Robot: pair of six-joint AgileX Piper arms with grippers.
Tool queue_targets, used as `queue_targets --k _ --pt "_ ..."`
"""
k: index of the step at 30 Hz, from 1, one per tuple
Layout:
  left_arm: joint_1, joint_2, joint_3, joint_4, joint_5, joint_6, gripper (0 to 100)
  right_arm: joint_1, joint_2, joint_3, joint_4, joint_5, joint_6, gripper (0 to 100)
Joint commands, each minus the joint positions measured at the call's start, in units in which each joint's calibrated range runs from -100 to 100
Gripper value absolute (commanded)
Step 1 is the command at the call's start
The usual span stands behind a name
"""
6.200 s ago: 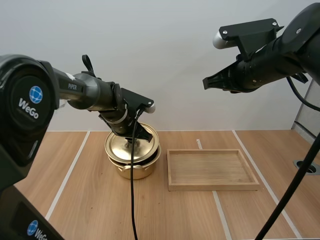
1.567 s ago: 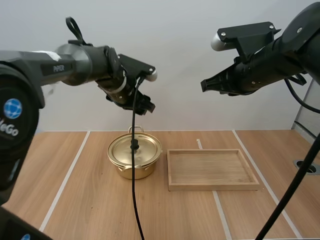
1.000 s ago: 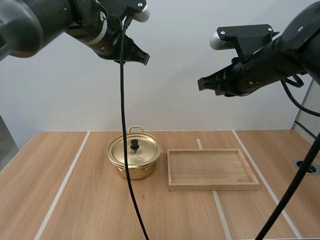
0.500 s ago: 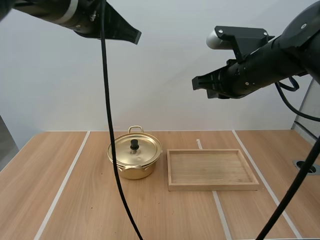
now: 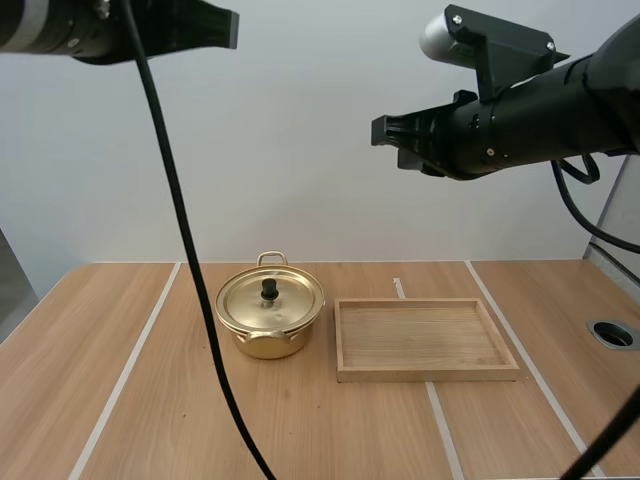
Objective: Open the pot, put the grape inside, and close it
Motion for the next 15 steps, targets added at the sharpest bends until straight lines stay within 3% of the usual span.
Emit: queue_targets --k 1,15 --pt "0.00 -3.8 5.2 3.1 -5.7 -3.8 0 -0.1 -4.9 3.4 0.8 -3.9 -1.8 0" --pt "0.00 -21.0 32.4 7.5 -7.8 -9.6 0 -0.1 -20.1 24.2 0.4 -13.4 -4.1 0"
